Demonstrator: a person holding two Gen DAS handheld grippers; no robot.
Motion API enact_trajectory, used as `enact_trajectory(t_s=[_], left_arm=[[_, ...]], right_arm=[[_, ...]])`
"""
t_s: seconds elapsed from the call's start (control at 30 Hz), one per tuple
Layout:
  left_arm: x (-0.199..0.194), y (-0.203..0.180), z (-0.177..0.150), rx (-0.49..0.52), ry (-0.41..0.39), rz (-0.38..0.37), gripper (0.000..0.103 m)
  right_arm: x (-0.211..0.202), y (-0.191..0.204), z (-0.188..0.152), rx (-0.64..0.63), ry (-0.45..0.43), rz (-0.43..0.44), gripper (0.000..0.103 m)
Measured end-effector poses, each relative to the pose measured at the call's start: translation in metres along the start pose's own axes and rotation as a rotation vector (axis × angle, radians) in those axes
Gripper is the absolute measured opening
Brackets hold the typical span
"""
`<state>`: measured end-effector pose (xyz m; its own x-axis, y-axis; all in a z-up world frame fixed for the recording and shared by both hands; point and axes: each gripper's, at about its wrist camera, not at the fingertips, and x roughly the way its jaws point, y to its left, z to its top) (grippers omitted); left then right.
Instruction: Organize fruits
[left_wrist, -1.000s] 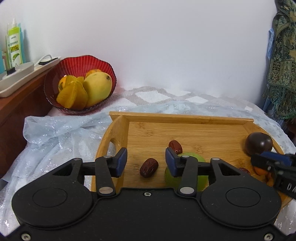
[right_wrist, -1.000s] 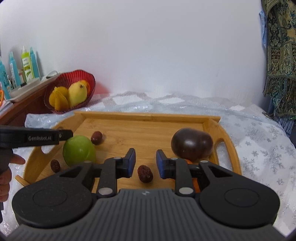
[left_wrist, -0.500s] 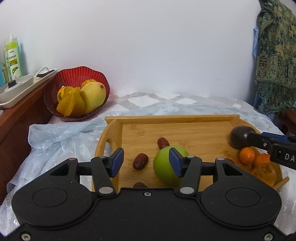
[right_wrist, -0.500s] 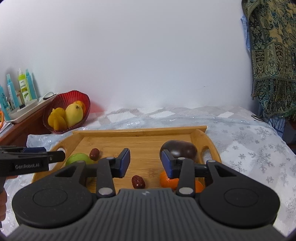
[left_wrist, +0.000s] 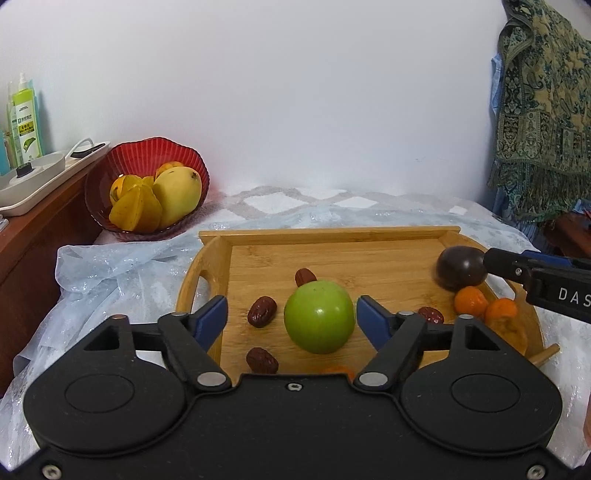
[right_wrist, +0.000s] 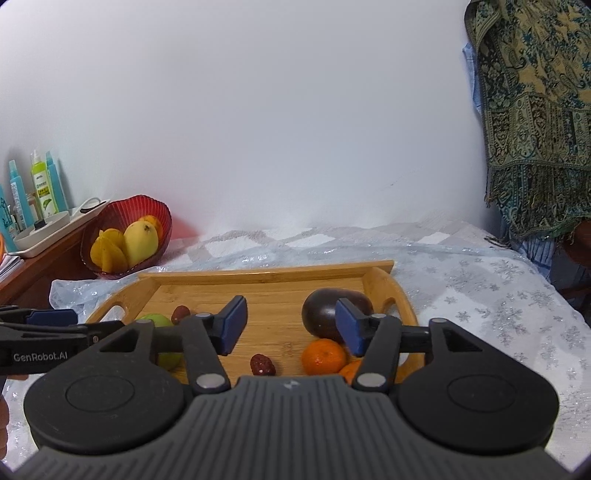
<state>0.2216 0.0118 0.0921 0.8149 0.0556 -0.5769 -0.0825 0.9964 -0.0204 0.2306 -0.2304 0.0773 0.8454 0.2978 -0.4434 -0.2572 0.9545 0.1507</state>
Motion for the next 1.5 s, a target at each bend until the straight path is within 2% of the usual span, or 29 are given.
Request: enact_trajectory(t_s=[0.27,0.37,0.5,0.63,0.83,1.1,1.23,1.5], left_arm=[[-0.013,-0.007,-0.007,0.01,0.002,-0.007,0.082],[-0.02,-0.009,-0.009,0.008,-0.004,-0.008,0.09],[-0.031,-0.011,-0.015,0.007,-0.012,-0.01,0.091],[-0.041,-0.013,-0.024,-0.003,0.0,-0.013,0.091],[-0.057,-0.018,-0.037,0.004,-0.001,-0.009,0.093],[-0.072,-0.018,-0.052,0.005,-0.004,-0.001,0.094],[-0.077,-0.015,-0.06,-0.003,-0.003,0.013,0.102],[-0.082,-0.012,-0.076,-0.002,0.0,0.021,0.102]], right_arm=[[-0.013,-0.002,-0.002,0.007,-0.032,-0.02,0.082],[-0.017,-0.005,-0.004,0.025,-0.04,-0.027,0.086],[-0.027,-0.007,-0.009,0.037,-0.054,-0.03,0.089],[-0.038,-0.007,-0.012,-0.006,-0.087,-0.043,0.092],[-0.054,-0.008,-0.02,-0.014,-0.123,-0.034,0.103],[-0.074,-0.008,-0.034,-0.019,-0.14,-0.047,0.103],[-0.083,-0.01,-0.042,0.003,-0.143,-0.05,0.103],[-0.092,-0.01,-0.06,0.012,-0.124,-0.05,0.103]])
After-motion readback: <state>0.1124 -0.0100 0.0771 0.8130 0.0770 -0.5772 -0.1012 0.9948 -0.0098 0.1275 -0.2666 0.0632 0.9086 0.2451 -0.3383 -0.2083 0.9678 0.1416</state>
